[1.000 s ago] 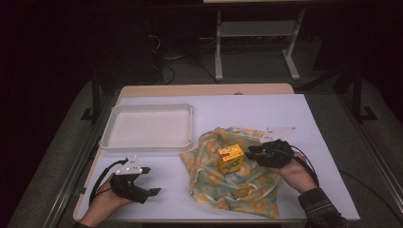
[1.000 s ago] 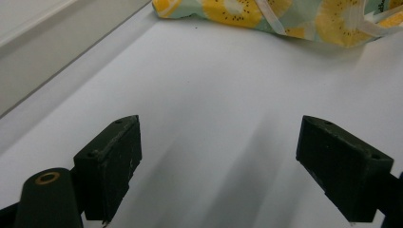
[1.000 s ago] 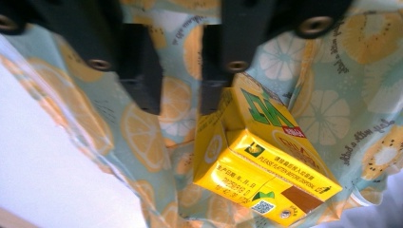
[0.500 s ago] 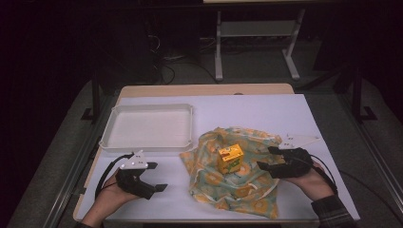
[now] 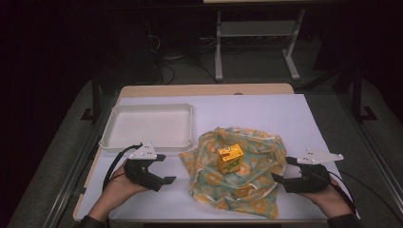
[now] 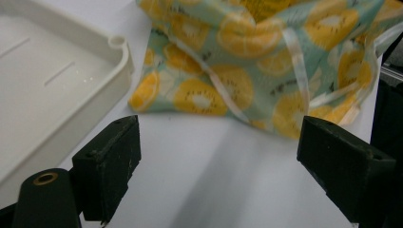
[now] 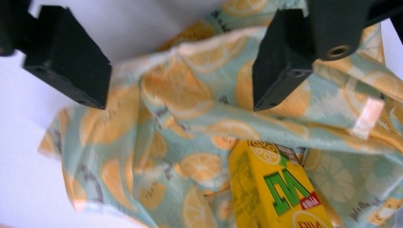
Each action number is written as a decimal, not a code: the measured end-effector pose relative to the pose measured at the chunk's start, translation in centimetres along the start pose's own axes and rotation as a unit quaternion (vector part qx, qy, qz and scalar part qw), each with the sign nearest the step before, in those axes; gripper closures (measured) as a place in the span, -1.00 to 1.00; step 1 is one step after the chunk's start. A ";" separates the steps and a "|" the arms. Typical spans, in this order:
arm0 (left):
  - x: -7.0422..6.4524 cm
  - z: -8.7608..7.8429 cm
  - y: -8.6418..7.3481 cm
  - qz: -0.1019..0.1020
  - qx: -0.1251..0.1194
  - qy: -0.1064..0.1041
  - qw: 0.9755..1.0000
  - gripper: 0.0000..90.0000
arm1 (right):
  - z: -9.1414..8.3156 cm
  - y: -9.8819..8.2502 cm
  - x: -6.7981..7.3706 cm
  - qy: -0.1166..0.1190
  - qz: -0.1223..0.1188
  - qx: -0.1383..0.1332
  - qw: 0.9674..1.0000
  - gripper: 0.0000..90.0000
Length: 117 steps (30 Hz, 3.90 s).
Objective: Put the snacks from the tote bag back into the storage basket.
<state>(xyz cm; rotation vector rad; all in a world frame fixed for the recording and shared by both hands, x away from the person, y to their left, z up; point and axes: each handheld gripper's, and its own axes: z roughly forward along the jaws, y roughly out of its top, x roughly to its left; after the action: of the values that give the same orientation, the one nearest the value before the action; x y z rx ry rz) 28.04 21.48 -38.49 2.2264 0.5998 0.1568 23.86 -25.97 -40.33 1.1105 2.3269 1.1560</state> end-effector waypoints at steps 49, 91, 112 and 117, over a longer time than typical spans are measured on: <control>-3.2 9.4 12.9 0.103 0.052 -0.054 0.992 -0.67 | 0.1 -3.4 -0.8 -0.043 0.011 0.041 0.998 -0.69; -4.5 13.6 13.4 0.124 0.112 -0.049 0.985 0.14 | 0.4 -3.7 -1.0 -0.041 0.012 0.051 0.998 -0.69; -3.6 9.4 14.9 0.098 0.050 -0.079 0.991 0.16 | 0.4 -3.9 -1.2 -0.042 0.014 0.055 0.997 -0.69; -3.1 8.1 15.1 0.096 0.042 -0.074 0.992 0.16 | 0.3 -4.0 -1.2 -0.043 0.015 0.056 0.997 -0.69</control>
<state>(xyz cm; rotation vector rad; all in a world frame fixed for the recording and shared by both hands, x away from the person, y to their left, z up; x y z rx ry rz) 33.36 6.03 -32.45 2.3524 0.3150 0.0634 22.81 -28.18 -43.70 1.2118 2.3398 0.9784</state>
